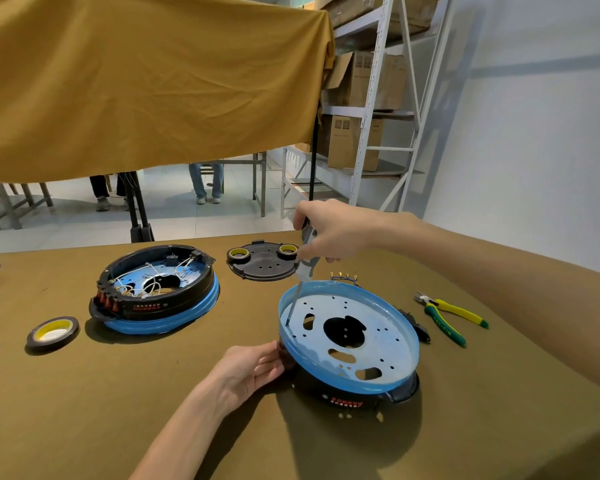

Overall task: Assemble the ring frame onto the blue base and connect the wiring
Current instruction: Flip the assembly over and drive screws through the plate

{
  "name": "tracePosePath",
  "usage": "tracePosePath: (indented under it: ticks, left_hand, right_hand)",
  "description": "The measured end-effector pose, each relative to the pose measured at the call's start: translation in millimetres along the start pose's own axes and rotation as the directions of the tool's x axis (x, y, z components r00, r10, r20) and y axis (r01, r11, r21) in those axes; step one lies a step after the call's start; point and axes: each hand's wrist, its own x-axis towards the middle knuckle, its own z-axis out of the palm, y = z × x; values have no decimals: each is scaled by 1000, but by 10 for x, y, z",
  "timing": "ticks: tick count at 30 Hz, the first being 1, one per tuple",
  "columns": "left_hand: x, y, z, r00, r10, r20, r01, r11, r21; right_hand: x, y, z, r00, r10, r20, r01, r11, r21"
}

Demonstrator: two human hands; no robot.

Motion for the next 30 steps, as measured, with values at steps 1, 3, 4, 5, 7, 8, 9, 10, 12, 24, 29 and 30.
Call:
tracePosePath:
  ticks: [1, 3, 4, 5, 7, 8, 9, 10, 12, 24, 29, 30]
  left_hand:
    - [-2, -8, 6, 1000, 3, 4, -3, 1000, 0]
    - [-4, -17, 18, 1000, -6, 18, 6, 1000, -25]
    - [-3, -21, 20, 1000, -18, 24, 19, 998, -59]
    - [-2, -24, 22, 999, -33, 28, 36, 994, -100]
    - [-3, -25, 27, 998, -59, 36, 64, 985, -158]
    - [-2, -26, 30, 997, -65, 37, 70, 983, -170]
    - [2, -27, 35, 997, -67, 34, 72, 982, -175]
    - [6, -31, 37, 997, -70, 26, 73, 981, -179]
    - [6, -37, 43, 997, -75, 7, 75, 979, -187]
    - [-7, -54, 51, 996, -90, -10, 87, 980, -177]
    - [-12, -55, 53, 996, -92, -12, 89, 982, -167]
    - [-12, -53, 51, 996, -92, -11, 89, 982, -164]
  right_hand:
    - [1, 5, -19, 1000, -4, -1, 4, 1000, 1]
    - [7, 13, -55, 1000, -10, -2, 10, 1000, -7]
    - [15, 17, -68, 1000, -12, -3, 12, 1000, -10]
    - [25, 24, -77, 1000, -15, -5, 15, 1000, -11]
    - [47, 41, -83, 1000, -18, -11, 18, 1000, -21]
    - [55, 51, -86, 1000, -16, -15, 15, 999, -32]
    - [66, 63, -90, 1000, -11, -12, 11, 999, -45]
    - [74, 75, -96, 1000, -8, 2, 8, 998, -60]
    - [67, 85, -127, 998, -4, 62, 9, 997, -80]
    - [-34, 33, -192, 987, -23, 157, 19, 999, 28]
    - [-42, 2, -107, 1000, -4, 24, 7, 995, -97]
    - [-55, 3, -110, 999, 4, 47, -1, 997, -76]
